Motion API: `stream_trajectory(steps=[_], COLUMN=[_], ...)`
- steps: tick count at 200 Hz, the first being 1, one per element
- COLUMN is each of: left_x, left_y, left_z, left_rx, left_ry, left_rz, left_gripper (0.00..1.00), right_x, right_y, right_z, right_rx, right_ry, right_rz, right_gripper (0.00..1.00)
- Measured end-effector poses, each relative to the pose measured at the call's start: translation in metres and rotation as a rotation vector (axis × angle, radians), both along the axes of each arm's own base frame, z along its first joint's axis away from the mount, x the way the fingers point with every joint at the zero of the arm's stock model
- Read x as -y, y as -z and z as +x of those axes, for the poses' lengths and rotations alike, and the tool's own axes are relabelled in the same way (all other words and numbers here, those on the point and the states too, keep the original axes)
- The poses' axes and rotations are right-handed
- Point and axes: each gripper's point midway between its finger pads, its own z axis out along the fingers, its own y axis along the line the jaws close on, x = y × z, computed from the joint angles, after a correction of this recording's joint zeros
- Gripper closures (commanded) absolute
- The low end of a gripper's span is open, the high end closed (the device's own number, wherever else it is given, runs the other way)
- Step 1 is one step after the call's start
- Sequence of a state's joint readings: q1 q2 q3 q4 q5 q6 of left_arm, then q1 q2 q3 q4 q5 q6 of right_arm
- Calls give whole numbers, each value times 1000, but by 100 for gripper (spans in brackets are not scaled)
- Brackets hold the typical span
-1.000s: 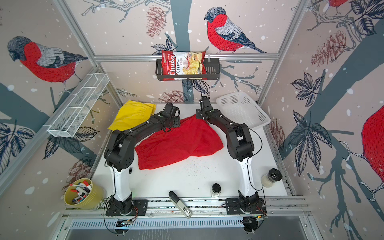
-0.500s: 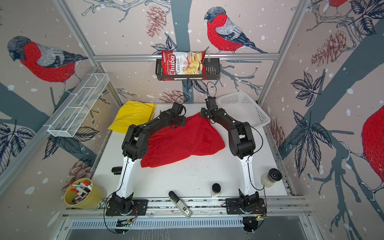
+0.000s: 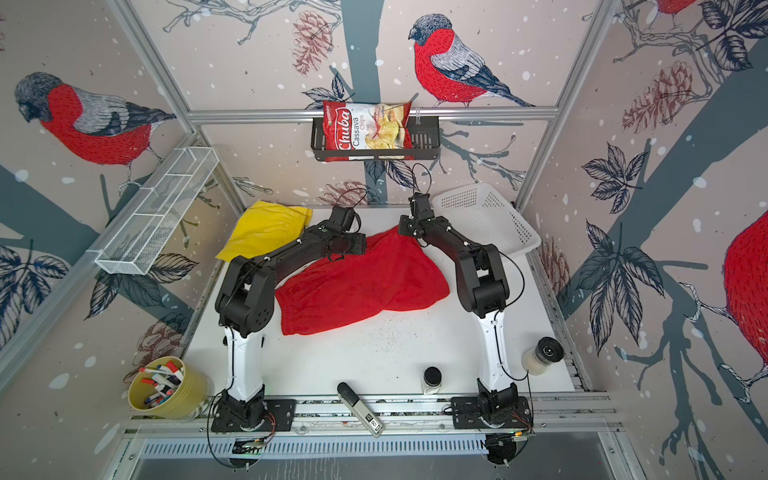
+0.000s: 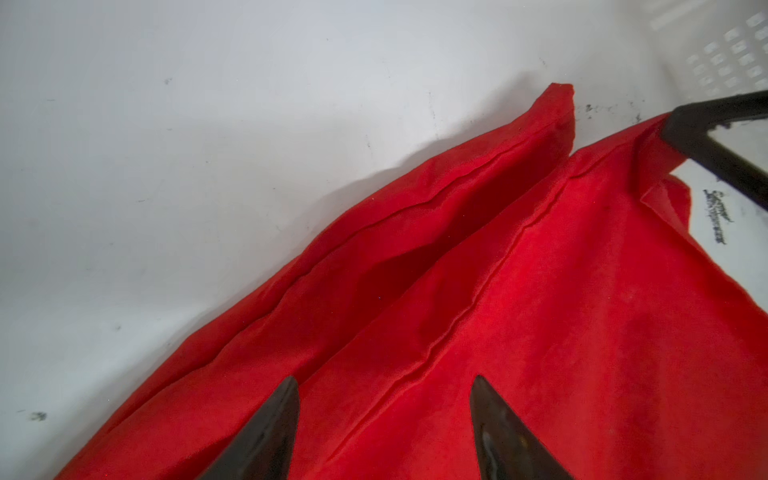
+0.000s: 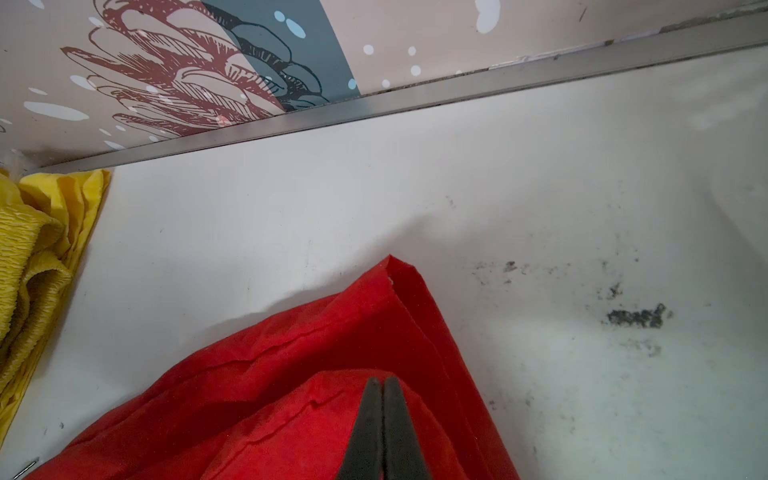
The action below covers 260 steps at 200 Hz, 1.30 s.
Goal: Fold and stack the shorts
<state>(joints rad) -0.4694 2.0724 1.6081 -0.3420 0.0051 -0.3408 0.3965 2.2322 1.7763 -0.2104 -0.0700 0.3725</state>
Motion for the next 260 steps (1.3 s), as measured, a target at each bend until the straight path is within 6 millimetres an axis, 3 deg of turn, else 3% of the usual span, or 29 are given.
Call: stream_trajectory(steps=[73, 86, 108, 138, 162, 197, 219, 239, 260], left_x=[23, 25, 28, 27, 25, 22, 18, 15, 10], left_y=[42, 46, 50, 48, 34, -18, -47, -65, -74], left_z=[16, 17, 20, 21, 20, 21, 20, 20, 21], left_rx=[-68, -76, -80, -83, -71, 16, 64, 97, 112], left_ry=[74, 83, 99, 104, 105, 93, 81, 74, 61], left_rz=[-18, -25, -17, -13, -13, -44, -55, -64, -68], left_gripper=[44, 56, 100, 100, 100, 100, 100, 100, 100], right_x=[0, 0, 0, -1, 1, 7, 9, 10, 9], right_y=[4, 4, 2, -1, -19, -79, -106, -121, -124], right_z=[7, 8, 10, 9, 4, -10, -20, -24, -24], right_rx=[2, 2, 7, 6, 23, 111, 154, 179, 183], right_ry=[2, 2, 3, -1, 0, 13, 18, 21, 23], right_rz=[-2, -1, 1, 9, 18, 41, 48, 55, 54], right_gripper=[98, 98, 98, 99, 98, 97, 95, 95, 95])
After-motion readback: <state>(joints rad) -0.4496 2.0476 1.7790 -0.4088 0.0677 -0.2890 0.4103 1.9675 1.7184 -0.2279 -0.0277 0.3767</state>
